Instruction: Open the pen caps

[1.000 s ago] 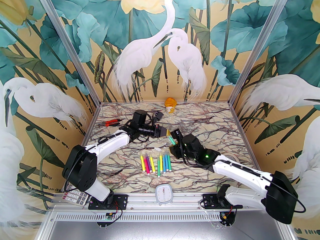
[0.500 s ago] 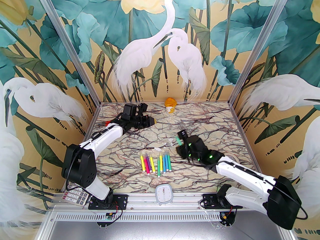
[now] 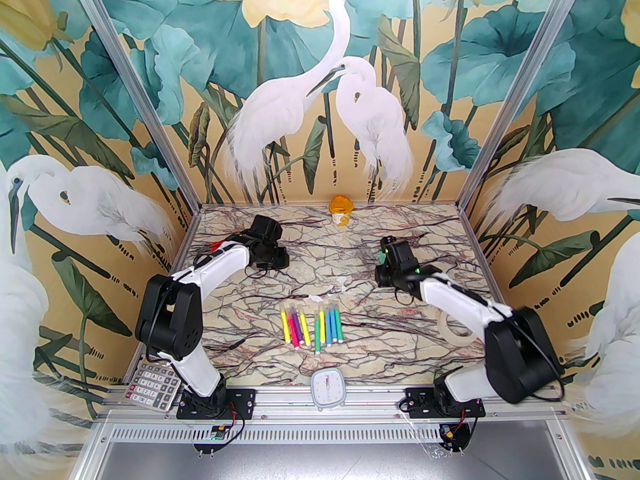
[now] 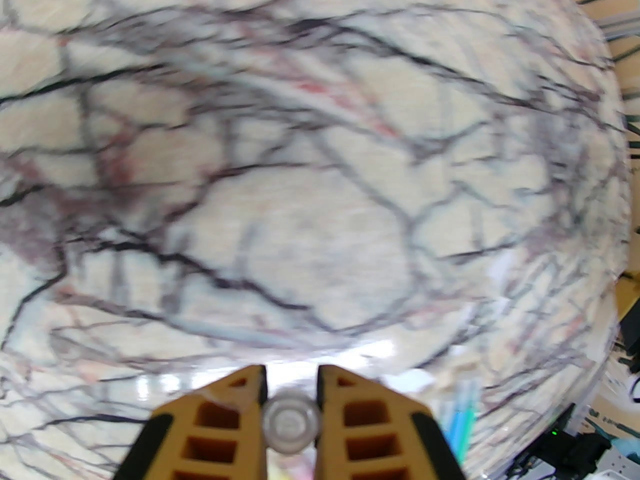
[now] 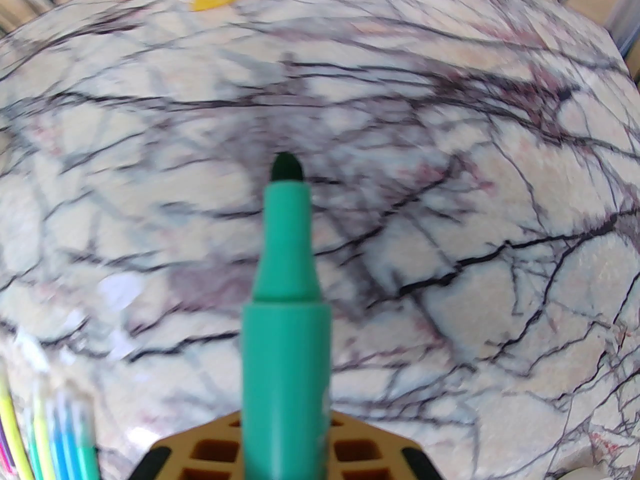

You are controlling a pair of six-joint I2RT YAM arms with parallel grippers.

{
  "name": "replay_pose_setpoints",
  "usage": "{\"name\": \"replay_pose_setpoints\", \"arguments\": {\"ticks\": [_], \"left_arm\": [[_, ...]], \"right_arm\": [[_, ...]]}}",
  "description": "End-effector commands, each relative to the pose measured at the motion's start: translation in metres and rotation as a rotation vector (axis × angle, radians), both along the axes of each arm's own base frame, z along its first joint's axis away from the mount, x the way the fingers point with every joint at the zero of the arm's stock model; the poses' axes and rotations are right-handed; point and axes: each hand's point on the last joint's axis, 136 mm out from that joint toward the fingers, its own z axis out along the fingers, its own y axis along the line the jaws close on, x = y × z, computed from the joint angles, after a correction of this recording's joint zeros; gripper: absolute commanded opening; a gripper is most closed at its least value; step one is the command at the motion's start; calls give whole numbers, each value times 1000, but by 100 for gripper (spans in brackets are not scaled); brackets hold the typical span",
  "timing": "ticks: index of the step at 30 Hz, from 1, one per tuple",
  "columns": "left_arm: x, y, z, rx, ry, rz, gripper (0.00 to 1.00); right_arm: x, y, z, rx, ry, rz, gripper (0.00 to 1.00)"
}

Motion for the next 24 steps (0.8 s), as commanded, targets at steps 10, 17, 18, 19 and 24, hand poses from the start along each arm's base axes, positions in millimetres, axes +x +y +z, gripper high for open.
{"name": "replay_pose_setpoints", "arguments": {"ticks": [10,17,18,19,24], "left_arm": [[-5,31,-54,98,161,12,1],[-6,33,-69,113,196,12,12],[-6,33,-70,116,200,13,16],[-6,34,-72,119,202,11,19],[-6,35,-78,115,220,15,23]], "right_arm": [[15,-16,-35,-88,169,-43,5],[14,-24,-47,-142,199,-58,12],[14,-25,-48,-149,202,-60,13],[13,-26,-49,-155,206,-61,14],[11,-29,-54,-171,220,-66,17]]}}
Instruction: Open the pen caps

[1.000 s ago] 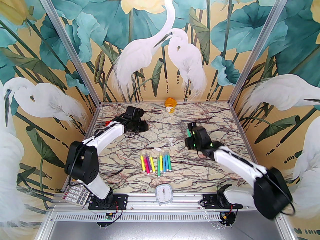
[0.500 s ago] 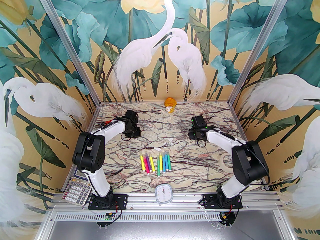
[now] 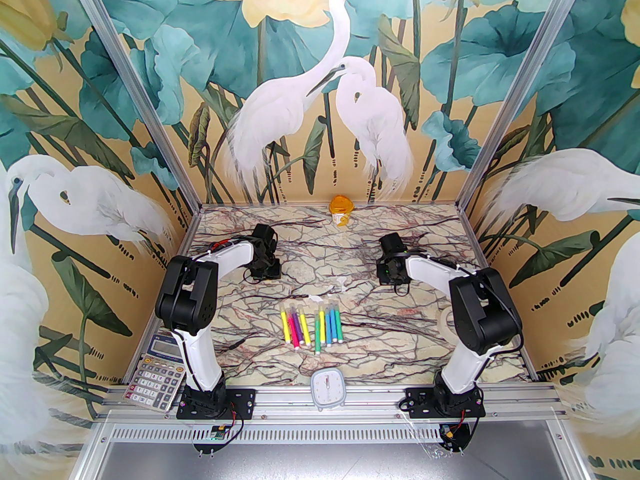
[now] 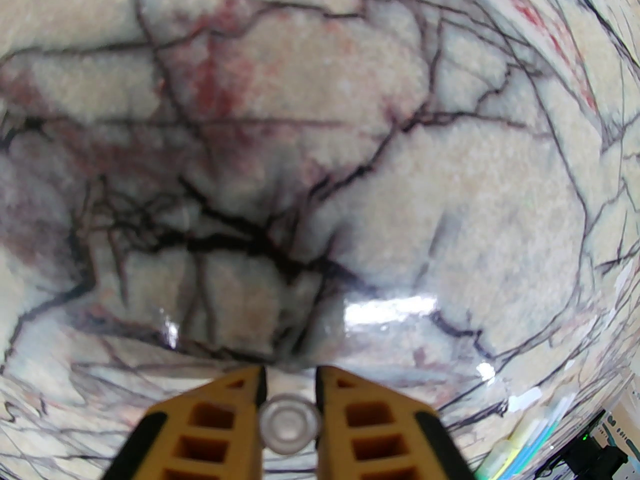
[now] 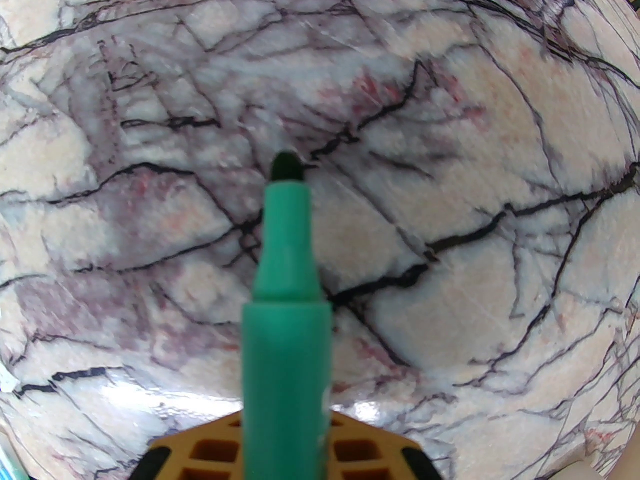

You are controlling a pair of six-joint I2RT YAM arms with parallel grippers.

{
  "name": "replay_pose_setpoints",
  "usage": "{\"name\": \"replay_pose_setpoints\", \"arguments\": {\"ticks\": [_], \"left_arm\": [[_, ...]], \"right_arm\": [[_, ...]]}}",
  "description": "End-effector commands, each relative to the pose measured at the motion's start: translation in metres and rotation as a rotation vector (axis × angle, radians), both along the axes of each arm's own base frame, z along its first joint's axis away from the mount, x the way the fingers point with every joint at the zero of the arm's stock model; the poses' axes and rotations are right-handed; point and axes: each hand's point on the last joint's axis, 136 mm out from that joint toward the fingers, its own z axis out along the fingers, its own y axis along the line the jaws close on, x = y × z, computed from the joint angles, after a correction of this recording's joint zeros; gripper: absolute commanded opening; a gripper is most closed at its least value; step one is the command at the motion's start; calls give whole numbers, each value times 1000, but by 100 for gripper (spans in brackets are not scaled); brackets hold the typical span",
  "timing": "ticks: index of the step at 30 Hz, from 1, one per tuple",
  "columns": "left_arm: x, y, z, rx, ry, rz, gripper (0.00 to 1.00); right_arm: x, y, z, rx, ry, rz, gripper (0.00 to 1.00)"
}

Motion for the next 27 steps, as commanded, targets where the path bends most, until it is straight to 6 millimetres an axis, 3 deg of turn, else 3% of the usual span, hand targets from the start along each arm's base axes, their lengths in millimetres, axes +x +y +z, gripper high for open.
{"name": "replay_pose_setpoints", "arguments": {"ticks": [1,20,24,27], "left_arm": [[-3,5,-13,17,44,-2,25],[-6,6,-12,11,41,4,46],[-5,7,-3,8,8,13,53],[-3,7,7,2,-26,18,58]], "right_arm": [[4,-6,-2,-37,7,-5,17],[-1,-9,-8,-51,28,-17,28],[-1,-8,-1,-44,11,-11,31],[0,-6,15,-29,-29,3,37]]}}
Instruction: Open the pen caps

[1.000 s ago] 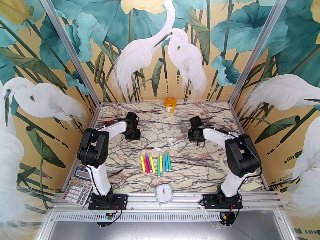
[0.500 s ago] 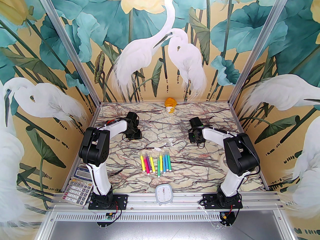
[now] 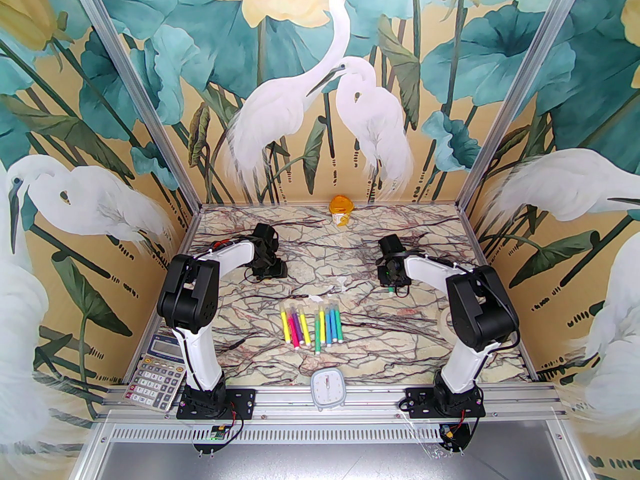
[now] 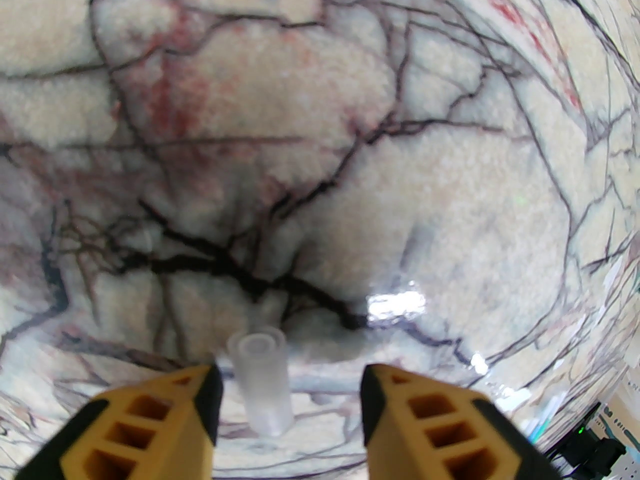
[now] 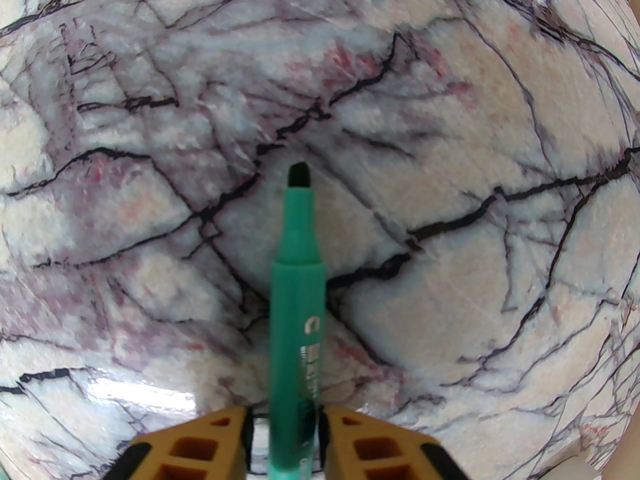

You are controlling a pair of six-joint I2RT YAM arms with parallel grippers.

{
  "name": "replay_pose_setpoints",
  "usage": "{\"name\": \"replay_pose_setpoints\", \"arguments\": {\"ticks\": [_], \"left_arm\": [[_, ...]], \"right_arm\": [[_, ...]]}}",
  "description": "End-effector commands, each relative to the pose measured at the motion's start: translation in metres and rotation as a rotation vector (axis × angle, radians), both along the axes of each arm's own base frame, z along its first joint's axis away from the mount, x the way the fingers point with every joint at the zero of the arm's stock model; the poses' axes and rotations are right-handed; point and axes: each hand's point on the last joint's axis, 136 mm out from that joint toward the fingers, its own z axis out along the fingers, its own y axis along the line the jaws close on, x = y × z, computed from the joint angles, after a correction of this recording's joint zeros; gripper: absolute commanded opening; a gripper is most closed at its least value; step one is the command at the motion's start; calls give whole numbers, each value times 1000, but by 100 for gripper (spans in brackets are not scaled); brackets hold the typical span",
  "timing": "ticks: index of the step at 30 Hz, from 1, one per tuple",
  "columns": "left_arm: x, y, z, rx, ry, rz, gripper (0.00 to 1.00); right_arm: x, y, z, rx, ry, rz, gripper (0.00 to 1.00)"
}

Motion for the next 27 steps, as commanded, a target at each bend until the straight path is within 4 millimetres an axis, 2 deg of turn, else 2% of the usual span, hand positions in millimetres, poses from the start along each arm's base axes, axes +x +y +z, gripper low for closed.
{"name": "replay_pose_setpoints", "arguments": {"ticks": [1,6,9,14,21,27], "left_arm": [[-4,11,9,34,-23,28,59],[-1,12,29,24,-76,43,63],[0,11,41,5,-113,50,64],[-1,1,62,-68,-182,39,65],[-7,-17,93,-211,-307,2,68],[-8,-19,103,-248,-388,-1,69]], "right_arm": [[4,0,29,11,-67,12,39],[0,6,60,30,-121,36,48],[-4,17,75,41,-146,70,53],[-21,45,90,86,-148,146,55],[-64,100,88,168,-83,276,55],[-92,134,77,236,-26,310,55]]}}
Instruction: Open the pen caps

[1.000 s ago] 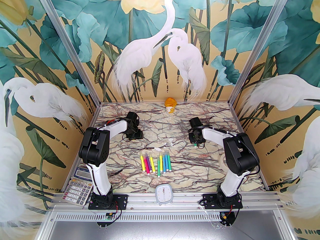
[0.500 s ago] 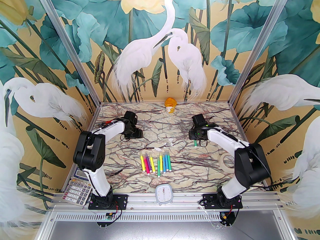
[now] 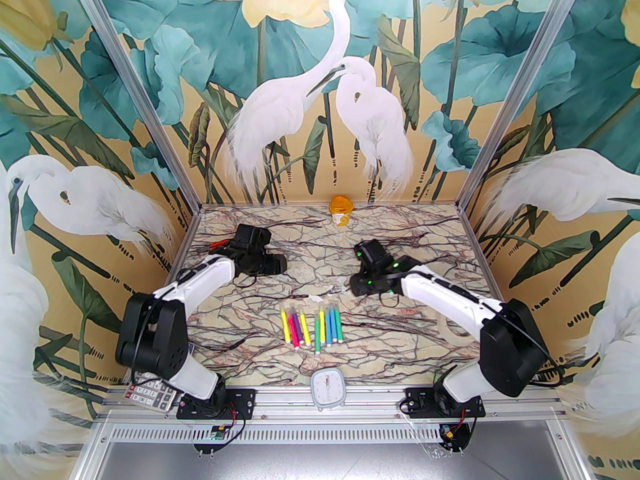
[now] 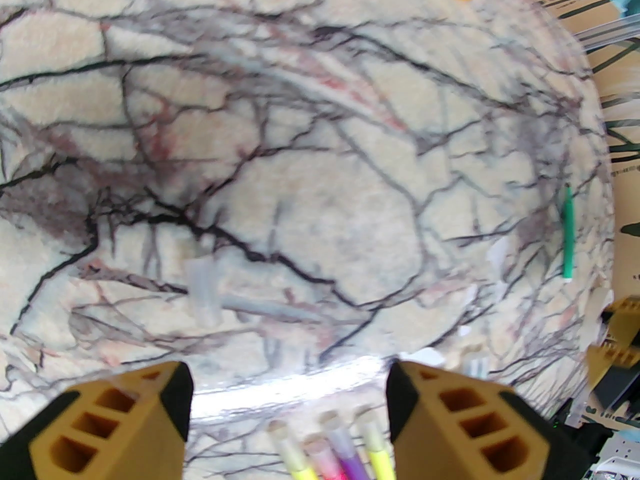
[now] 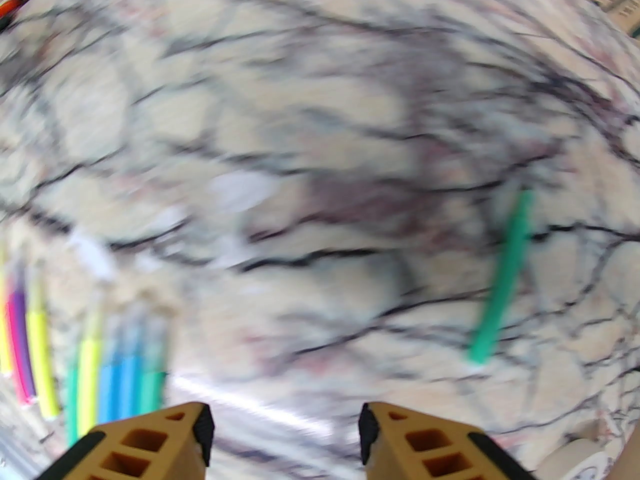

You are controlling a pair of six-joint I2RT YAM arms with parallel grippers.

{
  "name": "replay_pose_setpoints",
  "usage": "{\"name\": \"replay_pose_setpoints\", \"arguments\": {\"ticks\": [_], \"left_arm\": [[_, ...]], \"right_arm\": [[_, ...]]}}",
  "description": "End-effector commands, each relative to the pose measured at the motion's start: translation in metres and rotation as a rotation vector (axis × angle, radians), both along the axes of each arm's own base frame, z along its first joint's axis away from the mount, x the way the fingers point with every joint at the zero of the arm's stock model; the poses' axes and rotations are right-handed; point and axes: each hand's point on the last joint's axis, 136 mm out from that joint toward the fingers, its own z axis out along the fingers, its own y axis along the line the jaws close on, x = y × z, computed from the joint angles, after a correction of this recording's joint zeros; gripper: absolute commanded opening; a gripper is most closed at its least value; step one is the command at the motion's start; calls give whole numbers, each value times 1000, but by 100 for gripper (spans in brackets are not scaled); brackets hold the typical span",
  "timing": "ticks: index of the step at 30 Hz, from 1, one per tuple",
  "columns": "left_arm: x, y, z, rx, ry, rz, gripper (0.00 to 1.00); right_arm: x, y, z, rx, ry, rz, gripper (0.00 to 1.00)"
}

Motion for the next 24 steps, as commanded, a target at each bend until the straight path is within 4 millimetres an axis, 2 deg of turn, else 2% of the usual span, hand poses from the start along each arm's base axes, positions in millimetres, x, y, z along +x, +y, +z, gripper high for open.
{"name": "replay_pose_setpoints", "arguments": {"ticks": [1,13,24], "left_arm": [[7,-7,14,-66,-77,-9,69],[1,-7,21,-86,-130,-15,69],[-4,-1,24,-59,-148,-1,69]], "right_arm": [[-18,13,-9,37,67,-13,55],[-46,42,-49,4,184,-10,52],[-56,48,-76,-68,233,-23,46]]}}
